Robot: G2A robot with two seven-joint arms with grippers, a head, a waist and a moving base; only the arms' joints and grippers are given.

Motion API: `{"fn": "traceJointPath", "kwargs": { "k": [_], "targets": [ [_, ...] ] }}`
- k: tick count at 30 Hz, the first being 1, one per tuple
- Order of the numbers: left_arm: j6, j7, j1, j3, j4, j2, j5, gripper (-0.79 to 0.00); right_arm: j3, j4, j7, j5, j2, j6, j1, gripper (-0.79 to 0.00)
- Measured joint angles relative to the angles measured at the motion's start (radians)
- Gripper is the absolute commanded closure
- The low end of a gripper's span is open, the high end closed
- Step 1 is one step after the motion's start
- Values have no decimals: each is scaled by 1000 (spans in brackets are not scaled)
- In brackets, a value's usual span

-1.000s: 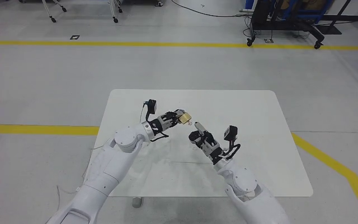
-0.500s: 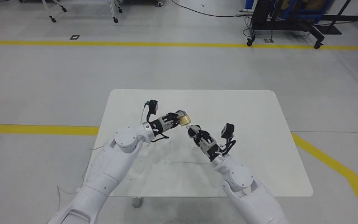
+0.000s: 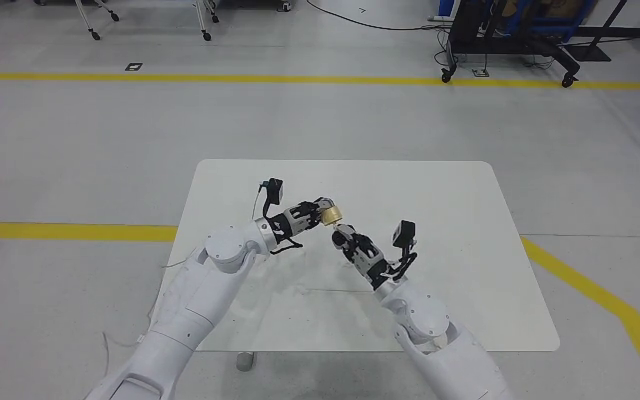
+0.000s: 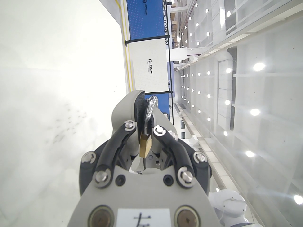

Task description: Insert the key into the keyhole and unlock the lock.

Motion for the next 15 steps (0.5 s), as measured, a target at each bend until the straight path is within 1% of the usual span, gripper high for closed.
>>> {"fn": "traceJointPath", "kwargs": {
  "k": [4,10,13,15],
  "targets": [
    [-3,-2,0,-1,0,-1,0,0,-4,18,-1,21,-5,4,11,0],
    [-10,-8,2,-2,-2,-4,-2,0,6,30,7,99,-12,-6,14,0],
    [-23,-18,2,-2,-4,-5,-5,0,19,32,54,210,-16,2,8,0],
    [-36,-26,2,-1,-5,-5,-4,0,36,43,127,354,-19,28,7,0]
  ]
}}
